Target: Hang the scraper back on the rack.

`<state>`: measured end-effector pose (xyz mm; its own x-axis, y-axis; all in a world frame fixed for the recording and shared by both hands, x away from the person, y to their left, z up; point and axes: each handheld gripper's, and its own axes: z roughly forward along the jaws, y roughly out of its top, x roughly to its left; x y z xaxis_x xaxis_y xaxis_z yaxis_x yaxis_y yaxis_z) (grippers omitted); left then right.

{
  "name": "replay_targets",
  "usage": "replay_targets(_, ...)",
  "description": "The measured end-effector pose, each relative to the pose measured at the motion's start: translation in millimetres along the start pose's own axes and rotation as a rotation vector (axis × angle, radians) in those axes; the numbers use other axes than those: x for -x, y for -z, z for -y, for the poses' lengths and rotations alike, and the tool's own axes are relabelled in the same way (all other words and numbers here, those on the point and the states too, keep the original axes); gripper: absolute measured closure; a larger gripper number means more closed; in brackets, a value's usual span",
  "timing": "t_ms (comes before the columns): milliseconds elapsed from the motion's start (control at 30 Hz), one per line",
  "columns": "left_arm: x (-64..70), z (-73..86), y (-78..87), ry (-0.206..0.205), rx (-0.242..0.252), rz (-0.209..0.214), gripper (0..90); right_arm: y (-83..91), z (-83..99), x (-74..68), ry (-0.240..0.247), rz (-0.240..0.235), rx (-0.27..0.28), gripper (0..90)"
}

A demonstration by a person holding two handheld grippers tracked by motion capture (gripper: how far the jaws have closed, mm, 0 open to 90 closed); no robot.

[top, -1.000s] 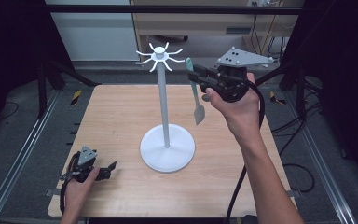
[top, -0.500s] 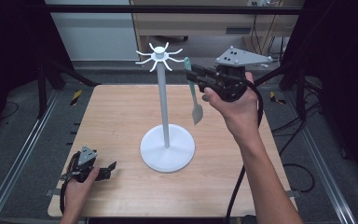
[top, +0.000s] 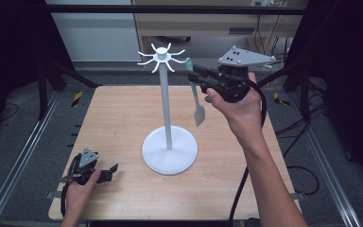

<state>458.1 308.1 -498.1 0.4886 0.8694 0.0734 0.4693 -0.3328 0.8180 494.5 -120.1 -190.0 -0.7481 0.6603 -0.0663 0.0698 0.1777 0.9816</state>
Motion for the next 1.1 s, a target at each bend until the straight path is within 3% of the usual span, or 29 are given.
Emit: replay_targets(1100,0.6,-0.1,-0.6,-0.001,0.000,0.005,3.7,-12.1,0.7,-0.3,-0.014,-0.025,-0.019,73.9)
